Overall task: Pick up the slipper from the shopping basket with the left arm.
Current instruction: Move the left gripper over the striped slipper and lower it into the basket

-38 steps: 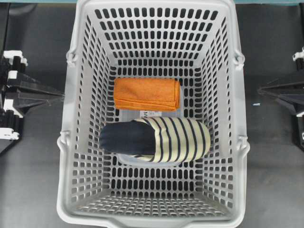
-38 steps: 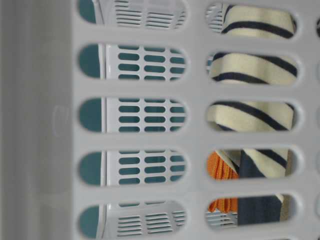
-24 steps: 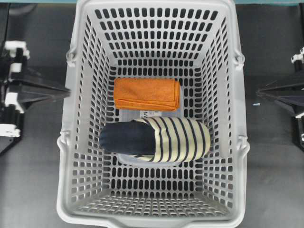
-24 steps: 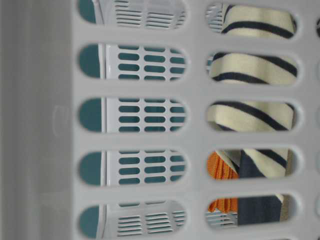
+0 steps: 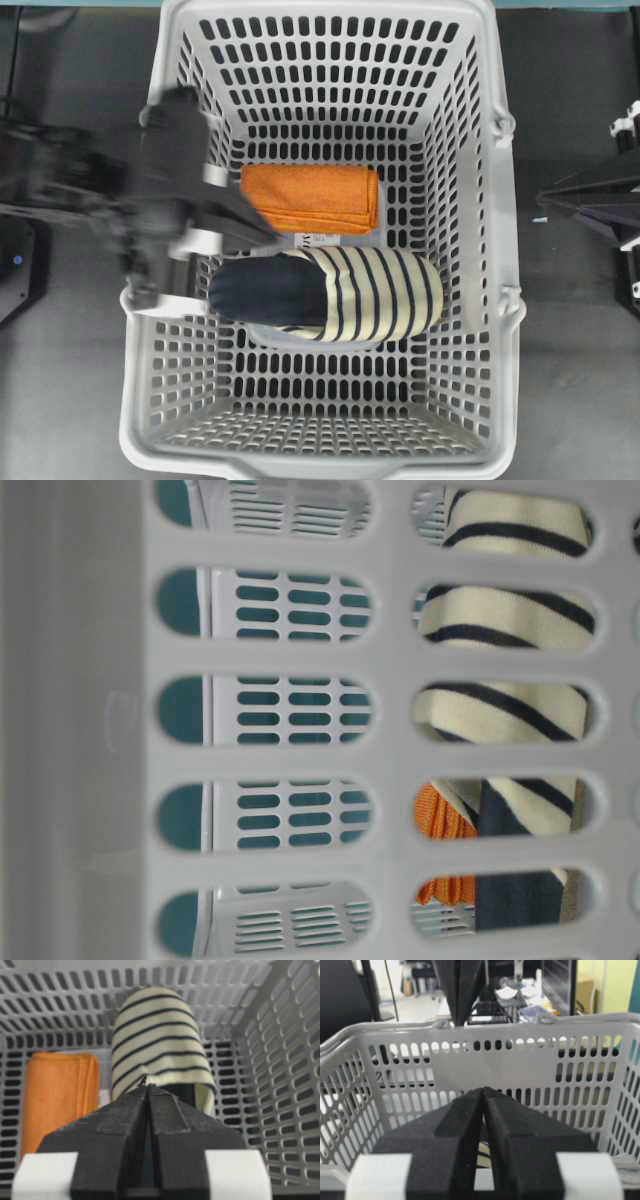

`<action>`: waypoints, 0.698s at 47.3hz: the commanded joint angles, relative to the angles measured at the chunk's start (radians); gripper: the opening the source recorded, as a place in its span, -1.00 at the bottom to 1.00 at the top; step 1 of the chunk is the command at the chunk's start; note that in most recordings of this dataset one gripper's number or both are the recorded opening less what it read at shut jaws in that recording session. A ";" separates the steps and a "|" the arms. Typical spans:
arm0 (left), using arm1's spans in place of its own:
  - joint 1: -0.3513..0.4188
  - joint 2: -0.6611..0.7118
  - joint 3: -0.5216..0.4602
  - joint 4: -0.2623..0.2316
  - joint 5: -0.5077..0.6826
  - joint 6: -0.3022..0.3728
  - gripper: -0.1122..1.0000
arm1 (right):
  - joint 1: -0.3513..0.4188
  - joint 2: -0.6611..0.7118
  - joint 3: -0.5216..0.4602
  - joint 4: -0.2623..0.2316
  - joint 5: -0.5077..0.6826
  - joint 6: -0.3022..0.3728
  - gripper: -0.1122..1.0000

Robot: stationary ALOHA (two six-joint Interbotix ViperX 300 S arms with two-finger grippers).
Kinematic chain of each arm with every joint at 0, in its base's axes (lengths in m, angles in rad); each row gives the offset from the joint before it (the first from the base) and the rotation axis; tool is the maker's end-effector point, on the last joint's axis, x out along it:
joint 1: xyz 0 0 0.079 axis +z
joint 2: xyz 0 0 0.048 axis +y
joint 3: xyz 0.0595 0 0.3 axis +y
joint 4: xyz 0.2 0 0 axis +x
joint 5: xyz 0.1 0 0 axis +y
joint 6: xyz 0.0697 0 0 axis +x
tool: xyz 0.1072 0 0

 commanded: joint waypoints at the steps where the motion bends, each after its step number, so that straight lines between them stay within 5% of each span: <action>1: -0.002 0.100 -0.118 0.003 0.087 -0.002 -0.80 | 0.000 0.005 -0.009 0.005 -0.005 0.008 -0.80; 14: -0.003 0.319 -0.362 0.003 0.307 -0.006 -0.80 | 0.000 0.003 -0.005 0.005 -0.005 0.011 -0.80; 27: -0.011 0.402 -0.414 0.003 0.324 -0.006 -0.78 | 0.006 0.003 -0.003 0.005 -0.005 0.011 -0.80; 33: -0.012 0.419 -0.420 0.003 0.331 -0.020 -0.32 | 0.008 0.002 0.000 0.005 -0.005 0.011 -0.80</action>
